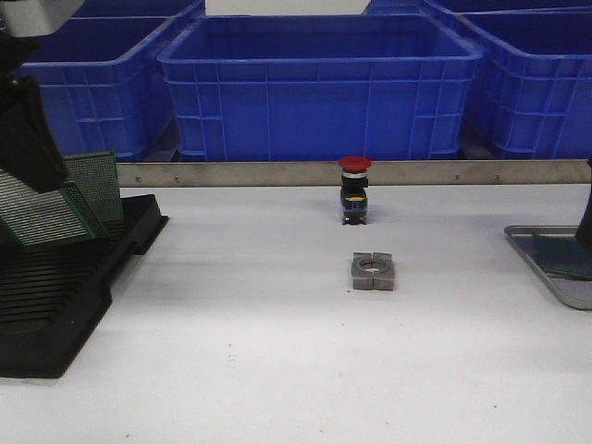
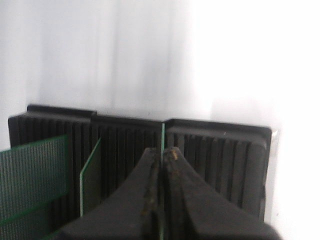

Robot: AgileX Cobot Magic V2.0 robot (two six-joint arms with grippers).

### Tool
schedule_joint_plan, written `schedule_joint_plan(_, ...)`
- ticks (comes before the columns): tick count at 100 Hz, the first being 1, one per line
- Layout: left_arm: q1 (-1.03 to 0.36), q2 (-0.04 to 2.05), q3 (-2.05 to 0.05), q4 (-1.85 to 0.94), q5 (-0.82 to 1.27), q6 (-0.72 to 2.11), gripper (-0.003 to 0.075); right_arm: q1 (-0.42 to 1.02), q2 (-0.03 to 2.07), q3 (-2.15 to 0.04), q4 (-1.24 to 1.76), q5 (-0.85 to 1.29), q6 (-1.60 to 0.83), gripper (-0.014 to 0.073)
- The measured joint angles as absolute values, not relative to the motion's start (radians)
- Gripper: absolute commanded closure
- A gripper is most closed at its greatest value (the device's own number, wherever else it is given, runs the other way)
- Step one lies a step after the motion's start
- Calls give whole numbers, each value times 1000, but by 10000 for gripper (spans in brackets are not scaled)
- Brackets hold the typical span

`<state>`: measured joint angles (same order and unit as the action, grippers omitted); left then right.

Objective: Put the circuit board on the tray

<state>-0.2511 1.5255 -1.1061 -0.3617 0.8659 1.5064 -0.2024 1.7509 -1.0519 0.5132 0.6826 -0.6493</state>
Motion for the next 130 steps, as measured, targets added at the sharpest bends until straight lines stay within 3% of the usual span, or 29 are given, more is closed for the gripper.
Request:
schedule_joint_plan(30, -377, 1523, -1106, -585, 858, 1506, 741, -92, 1645, -1052, 730, 710, -996, 24)
schedule_joint_plan(69, -400, 1523, -1106, -900, 849, 1553, 740, 185, 1606, -1052, 816, 850, -1271, 24)
schedule_joint_plan(119, -400, 1523, -1106, -937, 883, 1567, 741, 454, 1617, -1052, 1023, 718, -1602, 27)
schedule_joint_plan(130, -400, 1523, -1106, -937, 884, 1570, 741, 482, 1629, -1052, 1086, 690, -1617, 101)
